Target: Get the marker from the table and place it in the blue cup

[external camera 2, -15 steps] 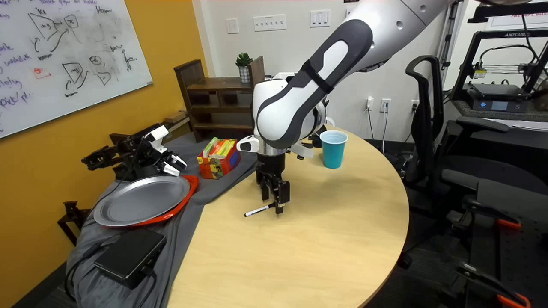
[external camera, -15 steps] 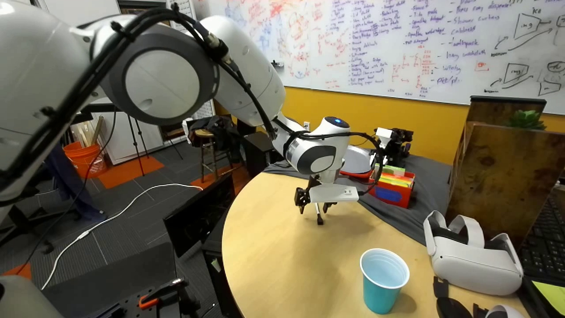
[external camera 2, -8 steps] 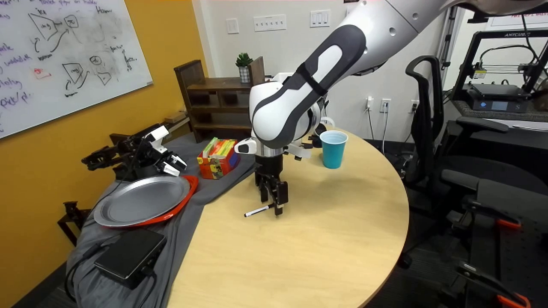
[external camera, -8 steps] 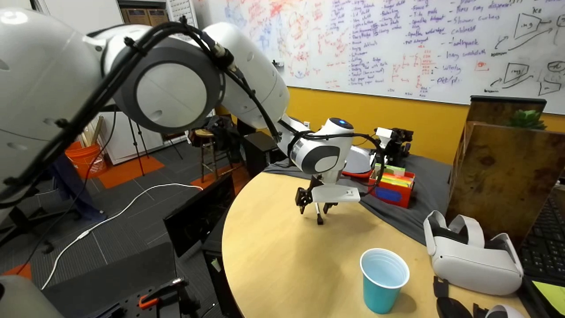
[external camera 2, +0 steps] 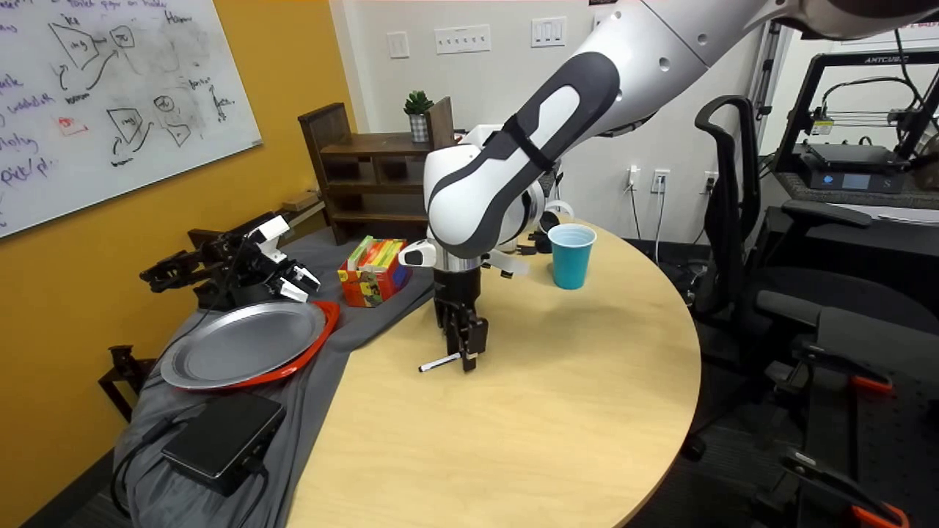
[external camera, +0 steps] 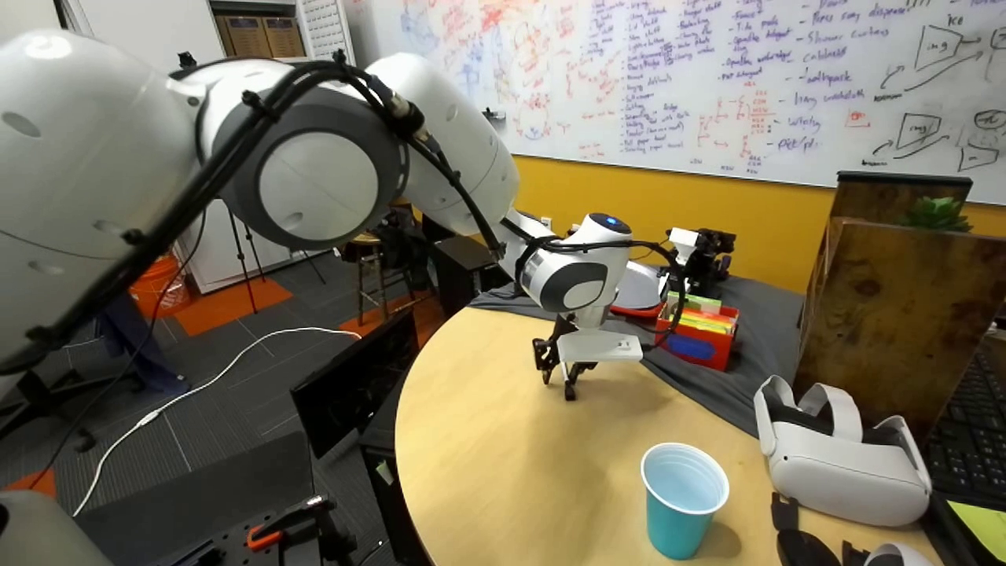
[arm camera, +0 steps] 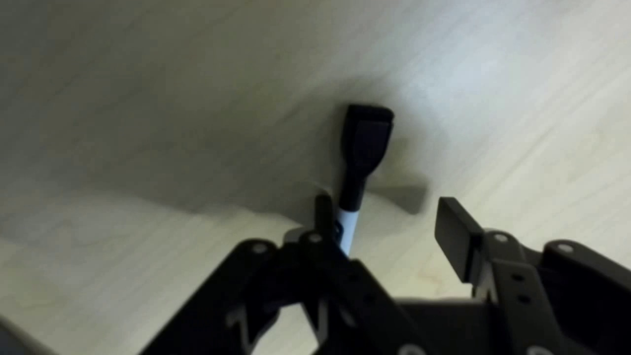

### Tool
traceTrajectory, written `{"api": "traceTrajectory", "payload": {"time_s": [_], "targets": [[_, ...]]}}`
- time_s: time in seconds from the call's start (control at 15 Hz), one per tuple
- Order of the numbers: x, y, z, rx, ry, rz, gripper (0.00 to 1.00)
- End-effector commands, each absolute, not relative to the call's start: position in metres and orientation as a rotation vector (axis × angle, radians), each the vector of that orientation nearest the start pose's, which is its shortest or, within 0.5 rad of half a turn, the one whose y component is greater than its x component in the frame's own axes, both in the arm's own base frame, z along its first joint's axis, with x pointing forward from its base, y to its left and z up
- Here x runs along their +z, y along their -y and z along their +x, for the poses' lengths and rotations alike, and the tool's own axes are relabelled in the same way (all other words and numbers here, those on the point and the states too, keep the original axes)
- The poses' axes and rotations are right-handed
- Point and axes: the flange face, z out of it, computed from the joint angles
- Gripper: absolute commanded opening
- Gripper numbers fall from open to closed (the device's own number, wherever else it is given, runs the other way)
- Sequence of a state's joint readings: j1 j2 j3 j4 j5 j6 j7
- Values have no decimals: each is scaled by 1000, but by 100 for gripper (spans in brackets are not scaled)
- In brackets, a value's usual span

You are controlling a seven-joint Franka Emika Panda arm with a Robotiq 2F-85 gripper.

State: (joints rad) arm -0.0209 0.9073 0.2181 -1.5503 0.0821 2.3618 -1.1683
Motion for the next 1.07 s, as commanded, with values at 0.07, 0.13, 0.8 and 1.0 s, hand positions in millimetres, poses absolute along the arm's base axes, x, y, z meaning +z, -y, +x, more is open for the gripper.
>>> {"api": "traceTrajectory", "payload": {"time_s": [0.07, 0.13, 0.8, 1.0], "targets": [[118, -120, 686, -30, 1677, -2364, 19], [119, -120, 686, -33, 1678, -2364, 12], [131, -119, 691, -61, 1693, -2389, 3], [147, -117, 693, -82, 1720, -2416, 3]]}}
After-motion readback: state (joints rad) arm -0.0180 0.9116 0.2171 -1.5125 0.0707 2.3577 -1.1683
